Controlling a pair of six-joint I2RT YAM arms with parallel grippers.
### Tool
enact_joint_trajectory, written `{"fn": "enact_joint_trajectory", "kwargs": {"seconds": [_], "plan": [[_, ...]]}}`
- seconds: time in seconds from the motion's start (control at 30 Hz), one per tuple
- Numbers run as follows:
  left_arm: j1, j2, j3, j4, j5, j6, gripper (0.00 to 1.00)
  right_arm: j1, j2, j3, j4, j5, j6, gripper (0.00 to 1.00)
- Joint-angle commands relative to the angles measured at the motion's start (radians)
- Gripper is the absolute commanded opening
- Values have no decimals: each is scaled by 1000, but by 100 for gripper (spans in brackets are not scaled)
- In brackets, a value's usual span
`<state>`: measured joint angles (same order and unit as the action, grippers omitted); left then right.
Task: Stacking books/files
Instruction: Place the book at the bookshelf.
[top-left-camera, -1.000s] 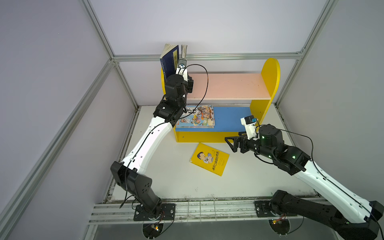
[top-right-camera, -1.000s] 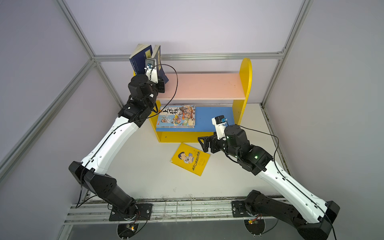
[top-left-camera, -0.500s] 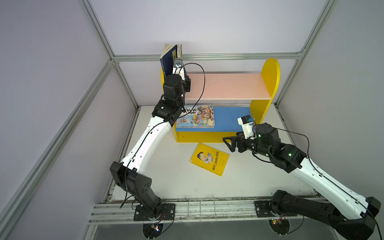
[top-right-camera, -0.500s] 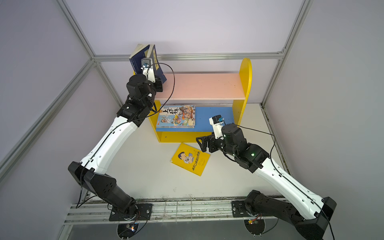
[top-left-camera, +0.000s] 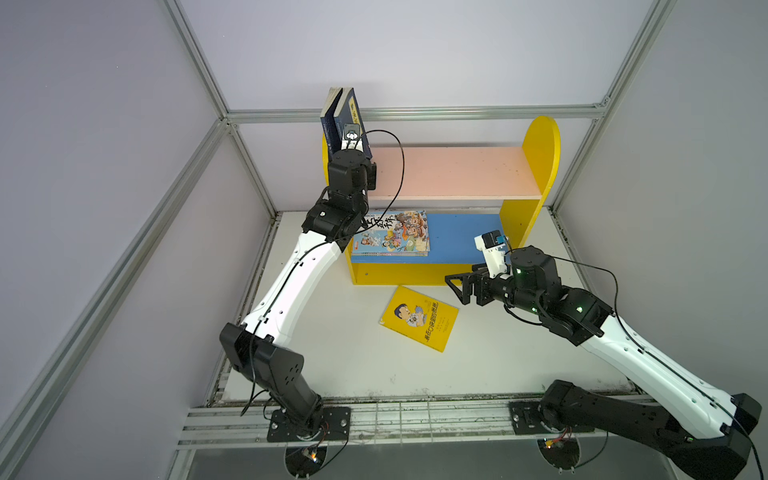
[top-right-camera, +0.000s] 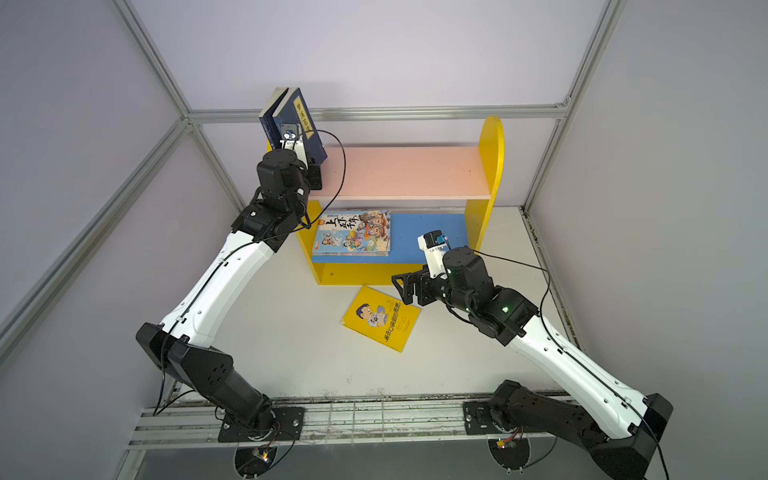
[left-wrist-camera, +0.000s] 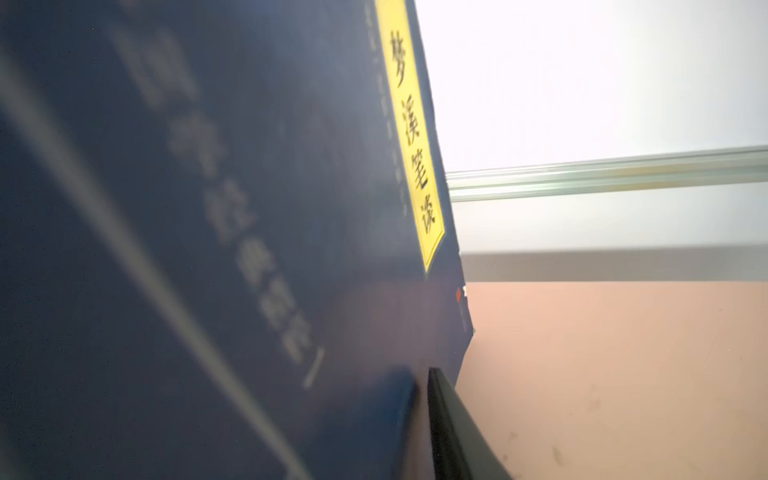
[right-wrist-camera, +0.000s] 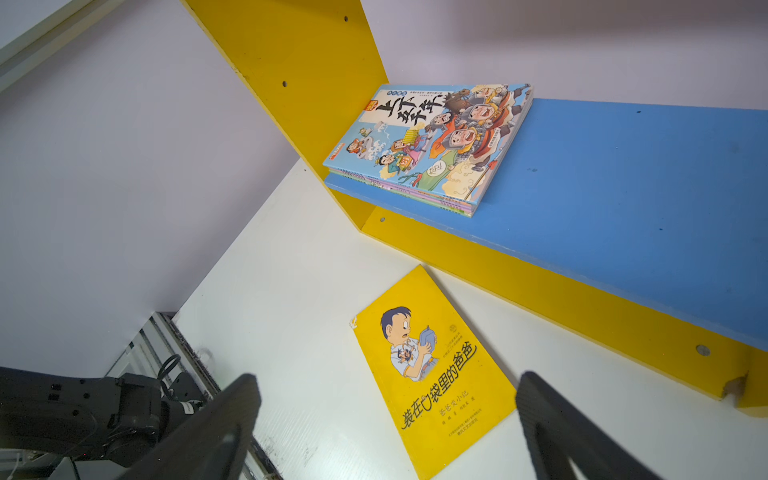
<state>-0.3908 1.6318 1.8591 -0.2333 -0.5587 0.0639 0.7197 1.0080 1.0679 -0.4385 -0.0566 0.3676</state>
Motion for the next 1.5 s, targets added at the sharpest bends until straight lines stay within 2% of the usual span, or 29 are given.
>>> {"fn": "enact_joint_trajectory", "kwargs": {"seconds": [0.0,0.3,0.5,0.7,1.0,1.47], "plan": [[1,-27,-13,-24,-9,-33,42,1,-2,9,8,-6,2,100],[1,-42,-18,-64,-10,-64,47,1,4,14,2,-11,2,100],[2,-60,-21,-90,5,-88,55,1,9,16,4,-15,5,100],[1,-75,-27,-113,-5,-108,69,1,20,30,4,-20,2,100],[2,-96,-53,-118,-7,-121,78,0,52,73,-3,-33,-4,100],[2,-146,-104,-118,21,-182,81,1,105,149,6,-34,-18,100]]}}
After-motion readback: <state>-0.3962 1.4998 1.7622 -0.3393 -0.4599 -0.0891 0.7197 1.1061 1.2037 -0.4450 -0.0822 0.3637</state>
